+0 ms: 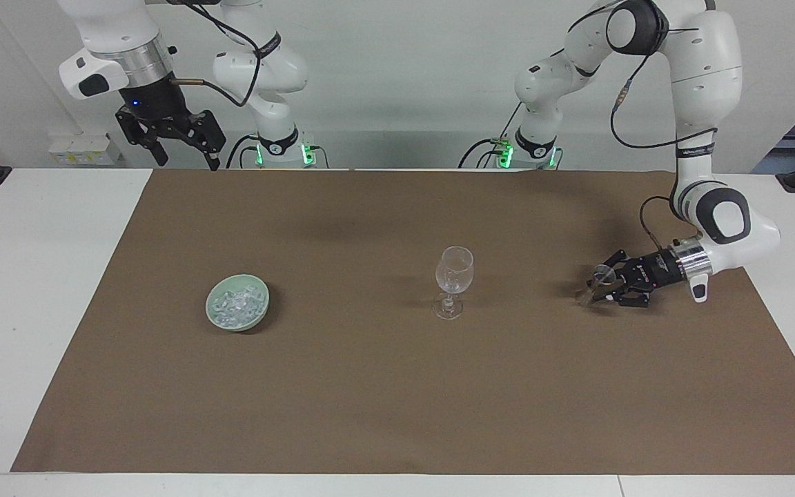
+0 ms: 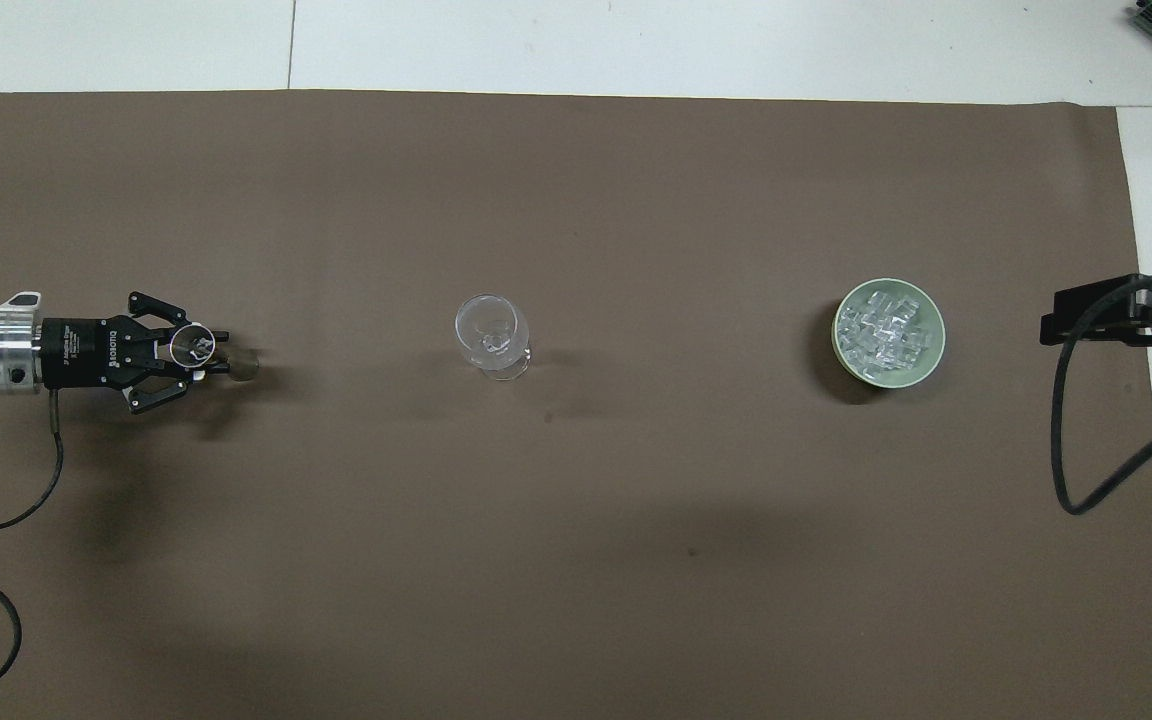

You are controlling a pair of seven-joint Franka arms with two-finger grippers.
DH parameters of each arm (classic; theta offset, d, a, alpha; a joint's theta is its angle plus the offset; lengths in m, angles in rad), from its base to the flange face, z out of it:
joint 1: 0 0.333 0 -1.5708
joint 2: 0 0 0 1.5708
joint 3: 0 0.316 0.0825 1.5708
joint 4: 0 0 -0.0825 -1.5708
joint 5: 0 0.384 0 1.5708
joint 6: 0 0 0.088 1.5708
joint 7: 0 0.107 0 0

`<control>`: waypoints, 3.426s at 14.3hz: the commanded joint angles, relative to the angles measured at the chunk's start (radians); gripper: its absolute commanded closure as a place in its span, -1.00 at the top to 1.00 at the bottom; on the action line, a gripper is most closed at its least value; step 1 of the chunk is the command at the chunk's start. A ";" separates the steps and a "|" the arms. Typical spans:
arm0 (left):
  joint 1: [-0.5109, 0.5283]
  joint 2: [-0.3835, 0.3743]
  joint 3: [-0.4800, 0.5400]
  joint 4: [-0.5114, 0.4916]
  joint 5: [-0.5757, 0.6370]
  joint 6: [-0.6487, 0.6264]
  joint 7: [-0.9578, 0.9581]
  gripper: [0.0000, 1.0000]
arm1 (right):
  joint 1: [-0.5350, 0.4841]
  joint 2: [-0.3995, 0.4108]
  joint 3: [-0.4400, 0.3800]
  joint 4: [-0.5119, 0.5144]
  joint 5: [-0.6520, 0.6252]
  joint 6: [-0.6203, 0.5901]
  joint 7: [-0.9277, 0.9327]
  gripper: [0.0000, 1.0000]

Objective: Pour wine and add ice with both arms
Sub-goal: 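Close the left gripper around the small metal cup, then lift the metal cup with the left gripper over the clear cup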

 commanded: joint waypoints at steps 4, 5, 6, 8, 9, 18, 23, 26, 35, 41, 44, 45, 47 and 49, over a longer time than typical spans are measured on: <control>0.006 -0.029 0.007 -0.031 -0.016 -0.023 0.004 -1.00 | -0.013 -0.009 0.003 -0.004 0.025 -0.013 -0.014 1.00; 0.007 -0.029 0.007 -0.031 -0.015 -0.030 0.011 -1.00 | -0.013 -0.009 0.003 -0.004 0.025 -0.013 -0.014 1.00; 0.009 -0.029 0.007 -0.031 -0.016 -0.033 0.013 -1.00 | -0.013 -0.009 0.003 -0.004 0.025 -0.013 -0.014 1.00; 0.011 -0.031 0.006 -0.031 -0.015 -0.039 0.013 -1.00 | -0.013 -0.009 0.003 -0.004 0.024 -0.013 -0.014 1.00; 0.015 -0.032 0.006 -0.030 -0.016 -0.054 0.014 -1.00 | -0.013 -0.009 0.003 -0.004 0.024 -0.013 -0.014 1.00; -0.021 -0.115 0.001 -0.001 -0.021 -0.076 -0.080 -1.00 | -0.013 -0.009 0.003 -0.004 0.025 -0.013 -0.014 1.00; -0.109 -0.199 0.001 0.004 -0.021 -0.036 -0.200 -1.00 | -0.013 -0.009 0.003 -0.004 0.025 -0.013 -0.014 1.00; -0.160 -0.250 0.000 0.005 -0.021 -0.016 -0.292 -1.00 | -0.013 -0.009 0.003 -0.004 0.025 -0.013 -0.014 1.00; -0.308 -0.316 -0.003 0.007 -0.022 0.091 -0.381 -1.00 | -0.013 -0.007 0.003 -0.004 0.025 -0.013 -0.014 1.00; -0.442 -0.316 -0.002 0.018 -0.010 0.213 -0.426 -1.00 | -0.013 -0.009 0.003 -0.004 0.025 -0.013 -0.014 1.00; -0.477 -0.310 -0.002 0.033 -0.004 0.240 -0.437 -1.00 | -0.013 -0.009 0.003 -0.004 0.025 -0.013 -0.014 1.00; -0.494 -0.307 -0.002 0.045 0.011 0.242 -0.435 -1.00 | -0.013 -0.009 0.003 -0.004 0.025 -0.013 -0.014 1.00; -0.514 -0.302 -0.003 0.065 0.073 0.245 -0.443 -1.00 | -0.013 -0.009 0.003 -0.004 0.024 -0.013 -0.014 1.00; -0.523 -0.299 -0.002 0.079 0.097 0.253 -0.447 -1.00 | -0.013 -0.009 0.003 -0.004 0.024 -0.015 -0.014 1.00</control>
